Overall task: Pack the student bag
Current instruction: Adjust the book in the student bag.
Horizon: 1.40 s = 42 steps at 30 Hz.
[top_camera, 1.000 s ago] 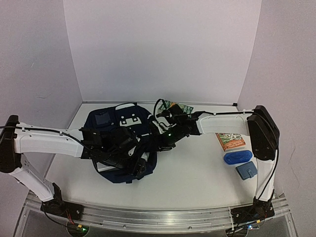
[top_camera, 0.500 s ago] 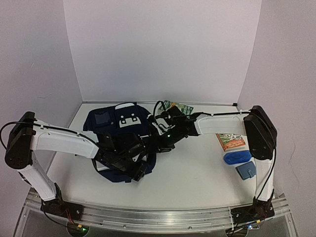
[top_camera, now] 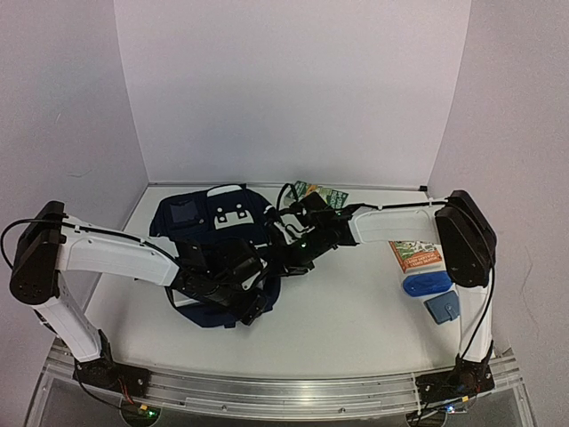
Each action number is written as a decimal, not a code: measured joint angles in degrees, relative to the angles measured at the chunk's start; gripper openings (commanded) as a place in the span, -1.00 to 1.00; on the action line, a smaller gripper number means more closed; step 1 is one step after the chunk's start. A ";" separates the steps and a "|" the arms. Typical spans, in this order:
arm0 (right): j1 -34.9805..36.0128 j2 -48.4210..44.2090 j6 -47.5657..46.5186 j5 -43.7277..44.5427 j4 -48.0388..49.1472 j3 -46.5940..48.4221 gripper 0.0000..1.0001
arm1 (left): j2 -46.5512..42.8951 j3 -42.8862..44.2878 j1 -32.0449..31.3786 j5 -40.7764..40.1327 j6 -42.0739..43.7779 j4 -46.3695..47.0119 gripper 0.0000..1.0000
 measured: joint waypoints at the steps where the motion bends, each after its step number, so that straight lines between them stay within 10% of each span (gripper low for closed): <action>1: 0.00 0.00 0.03 -0.02 0.20 0.00 0.02 | -0.11 0.03 0.00 -0.45 0.51 -0.14 0.65; 23: -0.95 3.95 2.77 -5.72 1.52 0.57 -0.33 | 5.66 0.24 2.13 5.98 1.13 5.92 0.52; 42: -0.71 4.55 5.02 -12.81 -2.64 0.51 -0.29 | 4.05 -4.19 -1.28 -6.25 15.91 10.83 -0.20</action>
